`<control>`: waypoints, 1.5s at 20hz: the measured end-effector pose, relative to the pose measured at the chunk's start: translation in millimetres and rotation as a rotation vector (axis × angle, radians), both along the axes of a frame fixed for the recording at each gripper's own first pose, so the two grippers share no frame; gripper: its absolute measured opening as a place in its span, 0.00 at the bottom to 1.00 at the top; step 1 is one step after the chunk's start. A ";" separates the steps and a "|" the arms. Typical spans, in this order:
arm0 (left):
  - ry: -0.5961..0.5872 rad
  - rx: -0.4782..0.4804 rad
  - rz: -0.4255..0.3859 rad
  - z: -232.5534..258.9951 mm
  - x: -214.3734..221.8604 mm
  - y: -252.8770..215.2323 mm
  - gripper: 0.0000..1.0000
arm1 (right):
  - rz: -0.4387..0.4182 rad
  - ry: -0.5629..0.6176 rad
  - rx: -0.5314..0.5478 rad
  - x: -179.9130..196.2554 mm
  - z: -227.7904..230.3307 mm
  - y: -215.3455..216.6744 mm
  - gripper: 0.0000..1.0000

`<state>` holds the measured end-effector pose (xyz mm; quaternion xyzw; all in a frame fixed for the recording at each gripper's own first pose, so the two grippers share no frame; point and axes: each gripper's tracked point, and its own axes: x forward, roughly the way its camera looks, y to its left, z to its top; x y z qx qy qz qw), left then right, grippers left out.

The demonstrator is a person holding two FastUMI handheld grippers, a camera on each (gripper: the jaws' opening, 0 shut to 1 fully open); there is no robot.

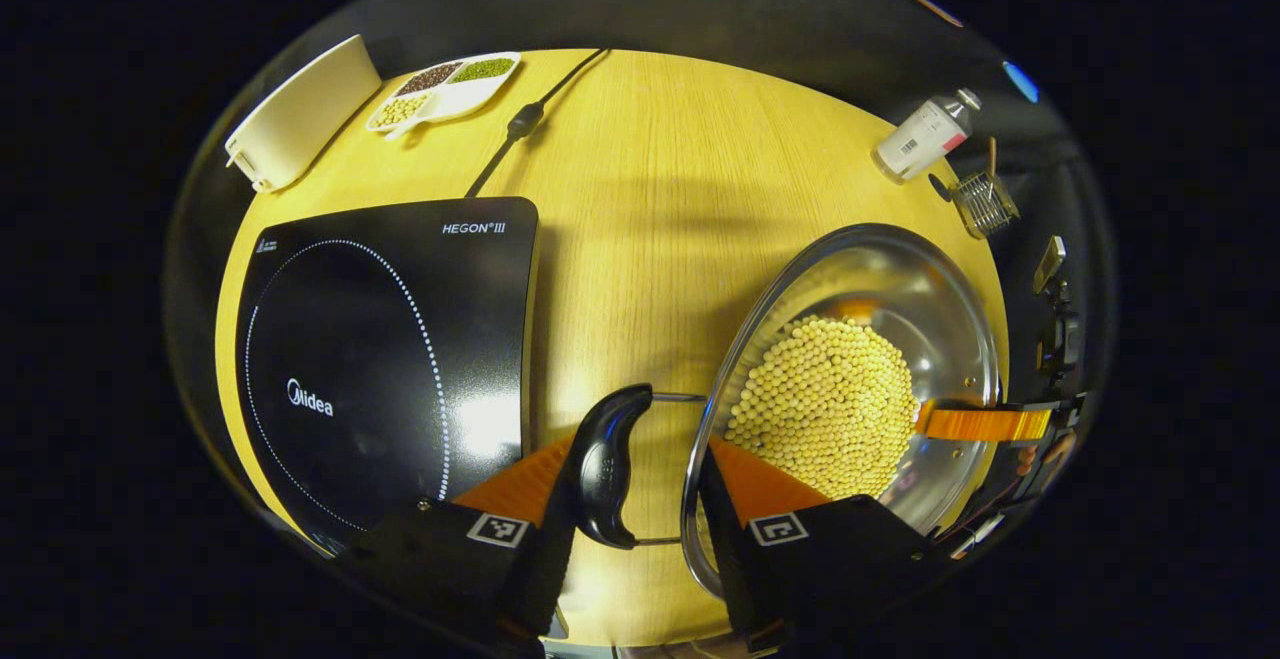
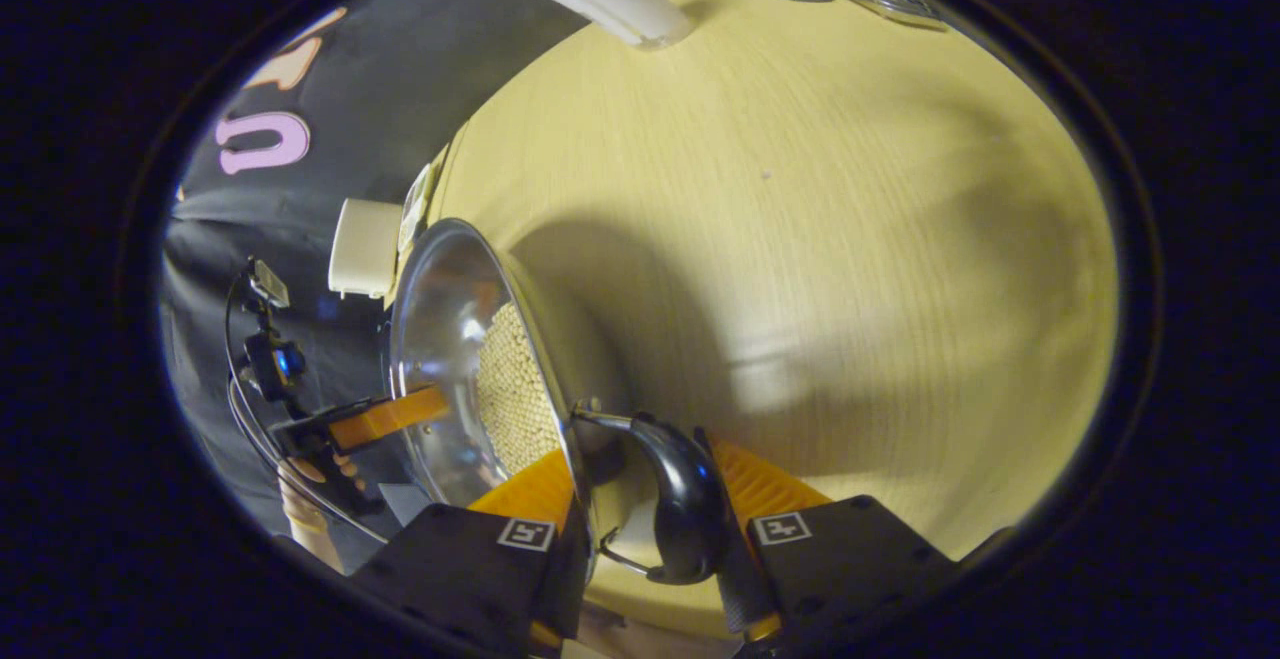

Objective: First push the handle of the pot to place it horizontally, then grasp the pot with both hands and set it on the induction cooktop.

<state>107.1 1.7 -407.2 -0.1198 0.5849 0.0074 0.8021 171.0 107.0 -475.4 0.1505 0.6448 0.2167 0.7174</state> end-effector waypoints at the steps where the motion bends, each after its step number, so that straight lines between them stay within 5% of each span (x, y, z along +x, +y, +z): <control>1: 0.003 -0.011 0.012 0.7 -1.3 -2.9 0.65 | 0.005 -0.001 -0.013 -0.9 -2.3 -2.1 0.50; 5: 0.033 -0.054 0.010 3.2 -17.1 -16.2 0.62 | 0.008 0.013 -0.025 0.3 13.2 -7.4 0.55; 18: 0.037 -0.029 -0.080 64.0 -83.2 -35.0 0.60 | -0.042 0.019 0.003 -0.3 16.0 2.9 0.50; 30: -0.053 -0.007 -0.060 100.1 -119.6 85.5 0.61 | -0.022 -0.050 0.000 -8.4 20.9 19.0 0.50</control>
